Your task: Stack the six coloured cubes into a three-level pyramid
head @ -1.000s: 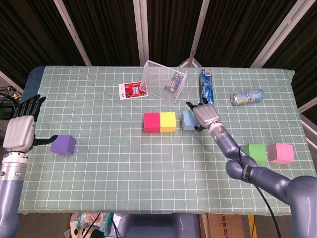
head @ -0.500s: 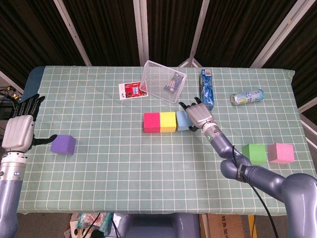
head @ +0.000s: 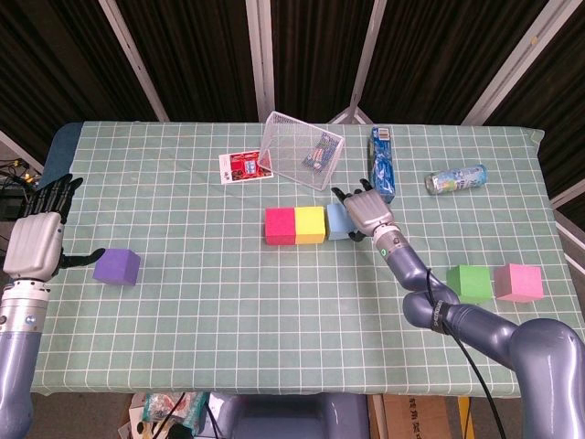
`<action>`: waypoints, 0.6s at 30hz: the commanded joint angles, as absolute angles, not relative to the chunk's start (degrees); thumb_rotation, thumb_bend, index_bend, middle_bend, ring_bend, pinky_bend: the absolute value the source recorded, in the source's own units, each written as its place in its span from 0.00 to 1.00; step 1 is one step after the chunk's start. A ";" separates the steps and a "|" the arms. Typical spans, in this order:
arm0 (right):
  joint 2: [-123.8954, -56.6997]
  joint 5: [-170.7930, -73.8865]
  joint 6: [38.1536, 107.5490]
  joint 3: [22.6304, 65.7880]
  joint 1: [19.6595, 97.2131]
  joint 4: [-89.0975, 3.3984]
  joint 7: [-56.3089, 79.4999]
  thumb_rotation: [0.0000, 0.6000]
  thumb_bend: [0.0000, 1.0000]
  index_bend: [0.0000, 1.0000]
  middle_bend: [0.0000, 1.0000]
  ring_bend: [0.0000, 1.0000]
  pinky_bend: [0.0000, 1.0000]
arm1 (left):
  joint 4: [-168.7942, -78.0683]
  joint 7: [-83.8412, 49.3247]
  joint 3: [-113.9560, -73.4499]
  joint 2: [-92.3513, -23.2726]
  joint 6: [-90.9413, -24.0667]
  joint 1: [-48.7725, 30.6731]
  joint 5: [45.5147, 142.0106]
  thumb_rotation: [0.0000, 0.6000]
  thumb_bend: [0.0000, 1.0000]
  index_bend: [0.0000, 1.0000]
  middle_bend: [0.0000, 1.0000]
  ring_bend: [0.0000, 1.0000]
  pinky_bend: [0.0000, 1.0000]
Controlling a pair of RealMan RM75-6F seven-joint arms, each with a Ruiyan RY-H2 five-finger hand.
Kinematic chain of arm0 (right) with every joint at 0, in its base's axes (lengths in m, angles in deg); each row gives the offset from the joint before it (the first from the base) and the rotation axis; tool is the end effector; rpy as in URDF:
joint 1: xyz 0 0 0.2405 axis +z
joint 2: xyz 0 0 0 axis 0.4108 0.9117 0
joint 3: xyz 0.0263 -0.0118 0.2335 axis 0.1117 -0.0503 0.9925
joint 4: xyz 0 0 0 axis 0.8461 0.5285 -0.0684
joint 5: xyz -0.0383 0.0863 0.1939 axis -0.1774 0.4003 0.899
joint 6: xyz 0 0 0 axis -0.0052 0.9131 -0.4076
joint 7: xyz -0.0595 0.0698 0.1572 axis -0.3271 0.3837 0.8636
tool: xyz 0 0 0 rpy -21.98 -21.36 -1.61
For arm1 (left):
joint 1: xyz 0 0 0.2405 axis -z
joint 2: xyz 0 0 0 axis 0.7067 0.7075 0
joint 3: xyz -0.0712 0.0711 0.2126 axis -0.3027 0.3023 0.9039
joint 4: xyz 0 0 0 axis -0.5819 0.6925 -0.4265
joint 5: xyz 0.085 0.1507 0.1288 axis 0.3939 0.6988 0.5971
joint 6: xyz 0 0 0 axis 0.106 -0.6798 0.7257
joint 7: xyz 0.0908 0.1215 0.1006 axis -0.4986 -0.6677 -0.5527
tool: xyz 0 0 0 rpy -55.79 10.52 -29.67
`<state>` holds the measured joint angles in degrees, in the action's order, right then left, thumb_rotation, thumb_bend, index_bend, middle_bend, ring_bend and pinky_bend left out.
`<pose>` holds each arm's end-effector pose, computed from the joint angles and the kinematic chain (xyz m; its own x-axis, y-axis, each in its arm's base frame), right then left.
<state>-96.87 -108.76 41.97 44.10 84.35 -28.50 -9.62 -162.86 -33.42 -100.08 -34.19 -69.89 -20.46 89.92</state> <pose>-0.1295 -0.4749 -0.0268 0.6275 -0.3211 0.7093 -0.7752 -0.3427 0.5307 -0.1952 0.3235 0.1590 0.3014 -0.0267 0.9531 0.9530 0.0416 -0.3001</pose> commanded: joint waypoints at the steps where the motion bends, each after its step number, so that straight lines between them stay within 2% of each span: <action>1: -96.96 -108.65 41.92 43.93 84.40 -28.44 -9.70 1.00 0.30 0.00 0.40 0.25 0.00 | -162.83 -33.41 -100.09 -34.20 -69.88 -20.47 89.92 1.00 0.11 0.00 0.00 0.00 0.00; 18: -98.48 -108.39 42.22 43.50 84.89 -27.24 -9.81 1.00 0.30 0.00 0.40 0.25 0.00 | -162.51 -33.19 -100.26 -34.20 -69.80 -20.55 89.64 1.00 0.11 0.00 0.00 0.00 0.00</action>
<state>-98.48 -108.39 42.22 43.51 84.88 -27.24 -9.80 -162.52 -33.19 -100.25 -34.20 -69.79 -20.55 89.64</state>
